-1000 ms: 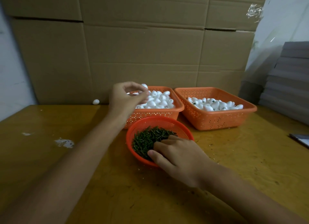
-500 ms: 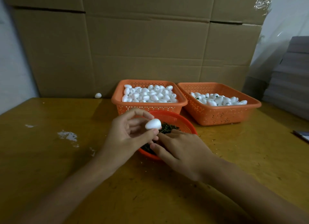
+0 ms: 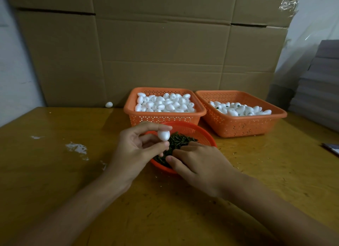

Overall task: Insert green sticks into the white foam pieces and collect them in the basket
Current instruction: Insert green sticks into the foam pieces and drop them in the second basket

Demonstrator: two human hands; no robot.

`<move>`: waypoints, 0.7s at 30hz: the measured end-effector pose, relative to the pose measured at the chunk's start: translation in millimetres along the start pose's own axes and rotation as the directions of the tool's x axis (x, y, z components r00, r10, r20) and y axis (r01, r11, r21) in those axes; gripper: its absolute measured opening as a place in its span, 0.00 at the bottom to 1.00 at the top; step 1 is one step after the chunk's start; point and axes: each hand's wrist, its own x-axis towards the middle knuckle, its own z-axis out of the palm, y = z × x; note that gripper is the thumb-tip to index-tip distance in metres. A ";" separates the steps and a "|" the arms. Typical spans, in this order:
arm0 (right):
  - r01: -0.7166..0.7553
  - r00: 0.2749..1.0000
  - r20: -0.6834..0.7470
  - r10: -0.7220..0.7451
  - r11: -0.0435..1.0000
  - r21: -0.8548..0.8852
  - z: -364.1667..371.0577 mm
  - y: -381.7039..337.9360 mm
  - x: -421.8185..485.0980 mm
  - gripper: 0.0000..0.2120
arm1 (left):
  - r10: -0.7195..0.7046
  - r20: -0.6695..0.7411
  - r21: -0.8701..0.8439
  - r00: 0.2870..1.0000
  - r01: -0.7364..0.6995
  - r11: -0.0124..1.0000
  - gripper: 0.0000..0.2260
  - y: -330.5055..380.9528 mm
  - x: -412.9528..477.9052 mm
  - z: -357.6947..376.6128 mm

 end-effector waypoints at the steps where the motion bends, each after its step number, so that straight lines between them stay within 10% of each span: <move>1: 0.000 1.000 0.003 0.000 1.000 0.001 -0.1 -0.2 -0.1 0.26 | 0.004 0.003 0.004 1.000 -0.004 1.000 0.15 0.4 -0.3 0.4; 14: -0.001 0.999 0.035 0.002 0.999 -0.033 -3.9 -1.0 -1.5 0.31 | 0.033 0.010 0.085 0.999 -0.033 0.996 0.17 1.6 -2.6 5.3; 21: -0.006 0.998 0.060 0.002 0.998 0.067 -3.2 3.9 -0.9 0.16 | 0.015 0.014 0.052 1.000 -0.016 0.999 0.14 -2.8 0.0 3.3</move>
